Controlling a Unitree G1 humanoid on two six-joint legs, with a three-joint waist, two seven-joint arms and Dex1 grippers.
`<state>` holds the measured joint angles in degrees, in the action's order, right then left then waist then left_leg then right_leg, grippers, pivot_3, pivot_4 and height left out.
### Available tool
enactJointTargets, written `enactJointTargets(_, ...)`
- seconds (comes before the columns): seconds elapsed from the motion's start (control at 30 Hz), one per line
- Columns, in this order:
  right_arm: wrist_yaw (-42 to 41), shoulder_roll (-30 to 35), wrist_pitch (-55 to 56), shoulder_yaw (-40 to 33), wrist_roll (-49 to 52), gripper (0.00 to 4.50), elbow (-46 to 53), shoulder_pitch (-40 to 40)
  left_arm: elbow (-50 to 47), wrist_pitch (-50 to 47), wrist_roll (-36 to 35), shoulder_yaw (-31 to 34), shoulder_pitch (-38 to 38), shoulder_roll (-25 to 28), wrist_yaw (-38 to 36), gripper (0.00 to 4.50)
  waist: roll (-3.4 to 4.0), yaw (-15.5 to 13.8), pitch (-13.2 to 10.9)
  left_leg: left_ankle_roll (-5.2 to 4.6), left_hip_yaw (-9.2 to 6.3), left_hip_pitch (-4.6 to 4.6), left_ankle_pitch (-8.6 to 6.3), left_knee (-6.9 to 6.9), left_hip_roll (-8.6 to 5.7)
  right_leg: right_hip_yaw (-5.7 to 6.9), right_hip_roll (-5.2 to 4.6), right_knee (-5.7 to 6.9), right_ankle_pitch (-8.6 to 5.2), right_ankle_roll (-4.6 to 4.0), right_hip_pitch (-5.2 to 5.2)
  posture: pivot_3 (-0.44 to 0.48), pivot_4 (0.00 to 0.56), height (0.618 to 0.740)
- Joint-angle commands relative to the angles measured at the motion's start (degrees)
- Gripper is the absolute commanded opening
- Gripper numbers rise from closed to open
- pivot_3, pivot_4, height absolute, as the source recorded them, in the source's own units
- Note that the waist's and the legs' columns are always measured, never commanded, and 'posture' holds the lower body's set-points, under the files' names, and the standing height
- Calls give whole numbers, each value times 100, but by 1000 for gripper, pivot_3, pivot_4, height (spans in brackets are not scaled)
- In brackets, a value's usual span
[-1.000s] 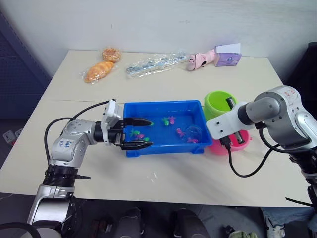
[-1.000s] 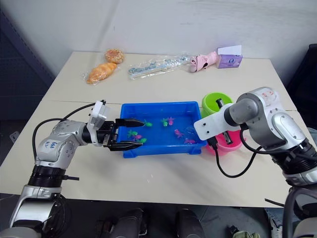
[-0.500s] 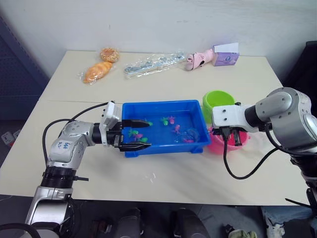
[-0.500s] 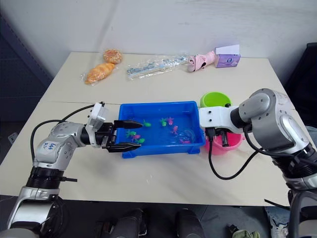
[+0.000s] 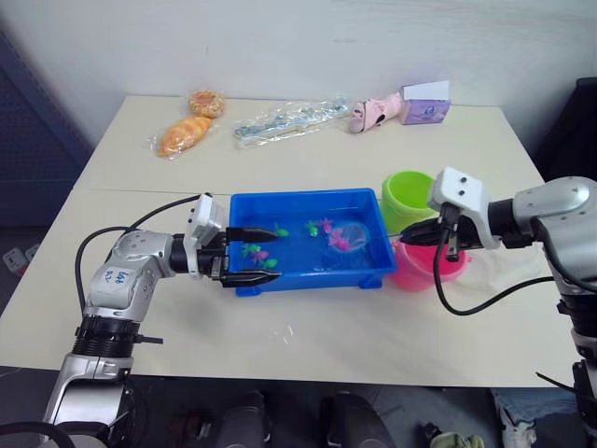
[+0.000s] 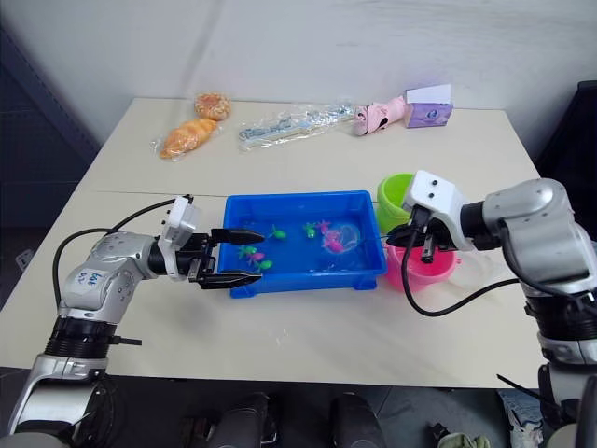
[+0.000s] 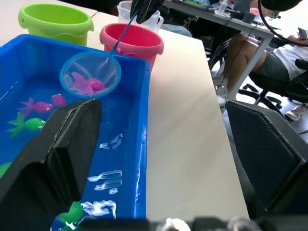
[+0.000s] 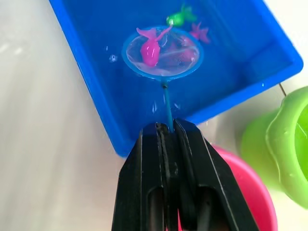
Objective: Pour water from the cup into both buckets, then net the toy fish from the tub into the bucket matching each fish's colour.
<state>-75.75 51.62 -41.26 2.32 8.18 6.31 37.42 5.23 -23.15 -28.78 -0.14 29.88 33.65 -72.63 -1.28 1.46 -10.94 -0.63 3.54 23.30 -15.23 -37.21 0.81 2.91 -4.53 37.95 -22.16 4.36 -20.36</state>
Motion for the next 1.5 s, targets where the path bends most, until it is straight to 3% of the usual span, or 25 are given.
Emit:
enactJointTargets(0.03, 175, 55, -9, -709, 534, 0, 400, -245, -100, 14, -112, 152, 66, 31, 30, 4428, 0, -5, 0, -1, 1, 0, 0, -1, 0, 0, 0, 0, 0, 0, 0, 0, 150, 740)
enactJointTargets(0.3, 921, 118, -337, -2578, 1358, 0, 1536, -1557, -10, -97, -169, 107, 176, 11, -34, 4428, 0, -63, 0, -2, -3, -1, -1, 2, 0, 4, 1, -6, 1, 1, 7, 0, 150, 740)
enactJointTargets(0.5, 1307, -90, -192, -4140, 1478, 0, 2503, -3194, 213, -81, -113, -29, 383, -138, -143, 4428, 0, -153, 1, -2, -1, -2, -1, 4, 0, 2, 3, -10, 1, 2, 10, 0, 150, 740)
enactJointTargets(0.6, 1332, -223, 71, -4554, 1475, 0, 2821, -3927, 320, -56, -98, -60, 491, -232, -166, 4428, 0, -158, 1, -3, -1, -4, -2, 3, -1, 3, 4, -12, 2, 4, 16, 0, 150, 740)
enactJointTargets(0.73, 1497, -470, 1330, -4584, 722, 0, 2960, -5007, 391, -34, -79, -122, 566, -382, -165, 4428, 1, -143, 1, -3, 0, -10, -2, 3, -1, -1, 7, -13, 3, 6, 21, 0, 150, 740)
enactJointTargets(0.87, 2208, -953, 1376, -4650, 787, 0, 3112, -5135, 393, -25, -53, -151, 560, -472, -175, 4428, 2, -116, 2, 3, 5, -17, 2, 4, -1, -7, 10, -8, 4, 8, 20, 0, 150, 740)
enactJointTargets(1.13, 2352, -1127, 2583, -4618, 321, 0, 2710, -5921, 356, -27, -45, -161, 521, -573, -142, 4428, 6, -146, 4, 4, 1, -19, 5, 6, -3, -7, 10, -11, 4, 9, 25, 0, 150, 740)
enactJointTargets(1.23, 2566, -1077, 3404, -4512, -144, 0, 2285, -5980, 333, -27, -46, -168, 511, -605, -119, 4428, 7, -138, 4, 3, 2, -20, 5, 4, -3, -7, 10, -11, 5, 10, 27, 0, 150, 740)
enactJointTargets(1.5, 3883, -918, 6879, -4384, -1698, 0, 469, -5910, 229, -76, -81, -199, 468, -687, -55, 4428, 7, -136, 4, 6, 5, -25, 7, 5, -3, -9, 10, -11, 4, 10, 27, 0, 150, 740)
